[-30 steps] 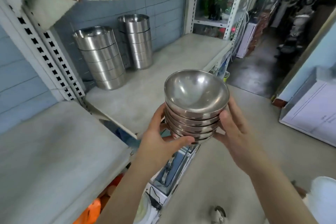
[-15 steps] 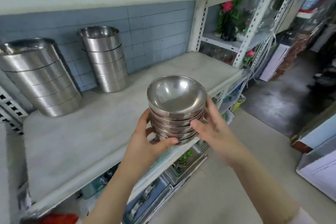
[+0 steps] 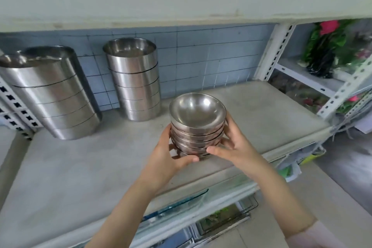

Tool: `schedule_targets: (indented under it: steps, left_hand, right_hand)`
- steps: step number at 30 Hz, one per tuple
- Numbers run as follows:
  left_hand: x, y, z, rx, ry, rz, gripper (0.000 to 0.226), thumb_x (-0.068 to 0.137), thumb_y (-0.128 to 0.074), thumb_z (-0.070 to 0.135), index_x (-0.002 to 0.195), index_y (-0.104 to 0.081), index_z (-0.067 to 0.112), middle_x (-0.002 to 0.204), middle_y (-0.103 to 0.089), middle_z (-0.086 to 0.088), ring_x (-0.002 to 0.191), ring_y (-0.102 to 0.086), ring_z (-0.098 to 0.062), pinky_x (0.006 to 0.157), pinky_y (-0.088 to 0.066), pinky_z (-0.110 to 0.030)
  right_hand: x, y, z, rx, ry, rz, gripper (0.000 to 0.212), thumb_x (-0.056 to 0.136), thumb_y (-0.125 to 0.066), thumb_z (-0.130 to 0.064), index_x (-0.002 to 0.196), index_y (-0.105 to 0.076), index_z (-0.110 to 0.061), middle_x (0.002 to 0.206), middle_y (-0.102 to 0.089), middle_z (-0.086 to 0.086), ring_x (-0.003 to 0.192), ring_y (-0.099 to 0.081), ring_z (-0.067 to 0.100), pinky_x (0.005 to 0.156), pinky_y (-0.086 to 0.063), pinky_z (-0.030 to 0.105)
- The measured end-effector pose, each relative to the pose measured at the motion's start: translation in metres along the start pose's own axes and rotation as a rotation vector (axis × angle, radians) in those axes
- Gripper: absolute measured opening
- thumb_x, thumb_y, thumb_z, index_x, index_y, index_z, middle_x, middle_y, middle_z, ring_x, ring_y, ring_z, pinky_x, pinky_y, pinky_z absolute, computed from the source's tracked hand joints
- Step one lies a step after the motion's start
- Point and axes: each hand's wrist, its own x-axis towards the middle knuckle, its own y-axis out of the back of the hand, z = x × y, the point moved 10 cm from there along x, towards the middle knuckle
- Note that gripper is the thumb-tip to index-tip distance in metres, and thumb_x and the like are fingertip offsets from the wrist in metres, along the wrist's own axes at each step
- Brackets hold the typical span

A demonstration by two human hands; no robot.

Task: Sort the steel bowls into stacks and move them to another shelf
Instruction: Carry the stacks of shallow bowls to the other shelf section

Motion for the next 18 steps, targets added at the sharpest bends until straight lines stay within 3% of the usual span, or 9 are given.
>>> schedule_targets:
  steps: [5,8,10,13,16,18]
  left_hand:
    - [0.035,-0.004,-0.005,0.026,0.019,0.049,0.088,0.066,-0.088,0.017,0.134,-0.036,0.036,0.128,-0.055,0.015,0.114,-0.059,-0.005,0.084,-0.052,-0.015]
    - [0.067,-0.004,-0.012,0.056,0.013,0.095,0.088,0.066,-0.089,0.018,0.131,-0.034,0.041,0.125,-0.054,0.022,0.115,-0.059,-0.006,0.091,-0.051,-0.018]
    - [0.085,-0.002,-0.015,0.094,0.043,0.144,0.097,0.064,-0.090,0.028,0.142,-0.031,0.030,0.122,-0.054,0.026,0.111,-0.061,0.000,0.097,-0.050,-0.025]
    - [0.109,-0.002,-0.015,0.105,0.058,0.191,0.089,0.073,-0.084,0.009,0.142,-0.029,0.020,0.115,-0.056,0.025,0.097,-0.059,0.018,0.085,-0.049,-0.011]
    - [0.129,0.003,-0.012,0.144,0.076,0.259,0.091,0.073,-0.084,0.018,0.145,-0.029,0.023,0.116,-0.059,0.023,0.105,-0.059,0.010,0.091,-0.048,-0.016]
    - [0.137,0.007,-0.014,0.205,0.098,0.305,0.091,0.072,-0.085,0.028,0.145,-0.031,0.025,0.120,-0.061,0.018,0.113,-0.060,-0.005,0.098,-0.046,-0.024]
  right_hand:
    - [0.044,0.019,0.014,-0.031,0.037,-0.061,0.107,0.074,-0.084,-0.015,0.153,-0.017,-0.041,0.153,-0.040,-0.009,0.134,-0.047,0.005,0.107,-0.042,0.023]
    - [0.081,0.030,0.015,-0.064,0.097,-0.092,0.103,0.072,-0.084,-0.015,0.146,-0.021,-0.048,0.148,-0.044,-0.012,0.131,-0.049,0.002,0.097,-0.047,0.020]
    - [0.105,0.040,0.017,-0.077,0.111,-0.096,0.100,0.074,-0.083,-0.008,0.144,-0.024,-0.047,0.140,-0.049,-0.014,0.124,-0.052,-0.003,0.090,-0.052,0.022]
    - [0.141,0.051,0.021,-0.132,0.129,-0.120,0.096,0.075,-0.084,-0.012,0.149,-0.029,-0.036,0.136,-0.052,-0.006,0.122,-0.055,0.001,0.088,-0.054,0.025]
    - [0.172,0.056,0.023,-0.167,0.149,-0.151,0.095,0.074,-0.085,-0.018,0.145,-0.028,-0.043,0.132,-0.053,-0.017,0.122,-0.054,0.000,0.089,-0.054,0.022]
    - [0.188,0.058,0.028,-0.172,0.151,-0.156,0.093,0.073,-0.085,-0.021,0.148,-0.032,-0.036,0.133,-0.055,-0.018,0.124,-0.054,0.002,0.091,-0.054,0.023]
